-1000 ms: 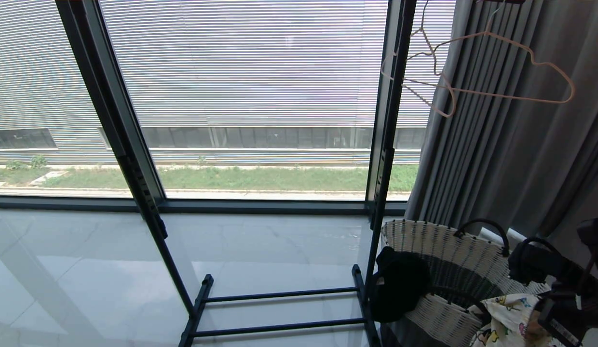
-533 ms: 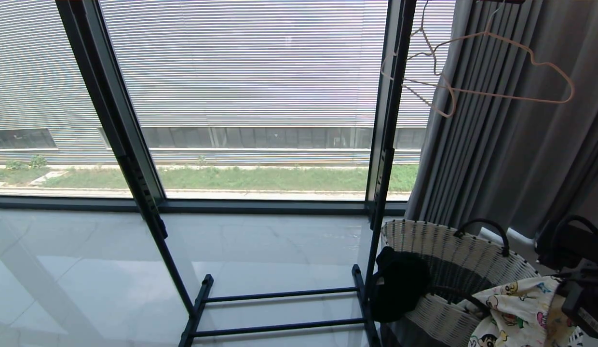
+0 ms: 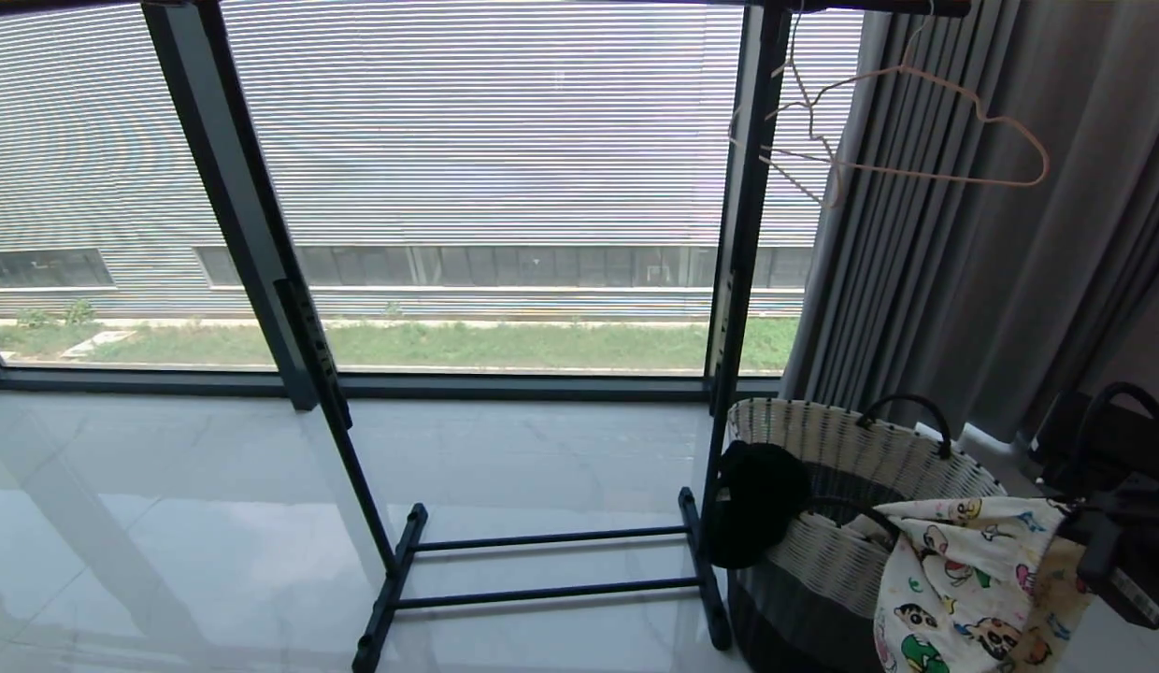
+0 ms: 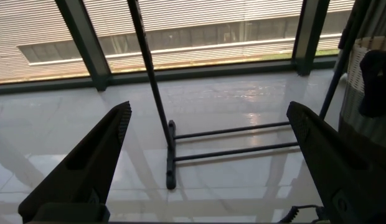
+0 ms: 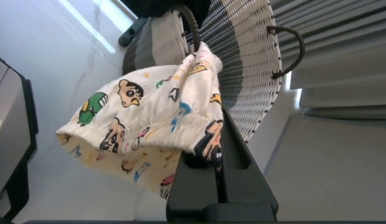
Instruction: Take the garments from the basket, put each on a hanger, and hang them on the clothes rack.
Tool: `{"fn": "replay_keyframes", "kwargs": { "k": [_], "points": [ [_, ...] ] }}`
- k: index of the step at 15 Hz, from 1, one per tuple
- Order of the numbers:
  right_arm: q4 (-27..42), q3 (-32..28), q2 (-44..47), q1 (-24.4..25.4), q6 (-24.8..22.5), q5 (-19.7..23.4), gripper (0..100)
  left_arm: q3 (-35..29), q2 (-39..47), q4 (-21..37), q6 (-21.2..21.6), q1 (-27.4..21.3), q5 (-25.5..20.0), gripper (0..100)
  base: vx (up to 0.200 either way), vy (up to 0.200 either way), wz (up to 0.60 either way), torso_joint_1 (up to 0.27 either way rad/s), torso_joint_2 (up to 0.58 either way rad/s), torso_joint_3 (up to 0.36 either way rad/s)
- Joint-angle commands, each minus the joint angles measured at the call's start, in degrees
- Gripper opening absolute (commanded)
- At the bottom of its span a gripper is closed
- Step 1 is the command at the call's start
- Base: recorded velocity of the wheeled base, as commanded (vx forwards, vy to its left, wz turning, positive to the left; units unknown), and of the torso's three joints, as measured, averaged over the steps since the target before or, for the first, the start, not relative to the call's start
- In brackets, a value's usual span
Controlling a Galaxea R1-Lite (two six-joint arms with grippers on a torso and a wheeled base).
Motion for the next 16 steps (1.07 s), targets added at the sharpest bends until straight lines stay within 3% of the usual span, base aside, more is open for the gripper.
{"fn": "replay_keyframes", "kwargs": {
  "k": [1,5,9,12,13,14,15,16],
  "points": [
    [-0.1,-1.0,0.2,1.3,0.0,0.0,0,0.0,0.0,0.0,-0.6,0.1,0.0,100,-0.2,0.0,0.0,0.002,0.0,0.002],
    [-0.2,-2.0,0.3,4.1,1.5,0.0,0,0.0,0.0,0.0,-0.8,0.1,0.0,100,-0.2,0.0,0.0,0.004,0.0,0.004],
    [-0.5,-5.5,3.2,11.4,9.7,0.3,0,0.0,0.0,0.0,0.5,0.0,0.0,100,0.0,0.0,0.0,0.0,0.0,0.0],
    [-1.7,-7.1,5.9,14.3,13.2,6.0,0,0.0,0.0,0.0,1.5,0.0,-0.1,100,0.0,0.0,0.0,0.0,0.0,0.0],
    [-3.1,-7.1,7.0,14.4,13.2,7.7,0,-1.8,0.9,-0.8,0.7,-0.3,-2.2,100,0.0,0.0,0.0,0.0,0.0,0.0],
    [-5.0,-7.3,8.3,14.4,13.2,9.0,0,-8.7,7.4,-1.4,-3.6,-2.2,-5.0,100,0.0,0.0,0.0,0.0,0.0,0.0],
    [-8.5,-7.4,10.2,14.4,13.6,10.8,0,-18.9,20.5,-3.9,-12.2,-4.8,-5.2,100,0.0,0.0,0.0,0.0,0.0,0.0],
    [-12.2,-8.1,12.5,14.4,14.3,12.0,0,-29.4,34.2,-8.4,-17.4,-5.3,-5.1,100,0.0,0.0,0.0,0.0,0.0,0.0]
  ]
}}
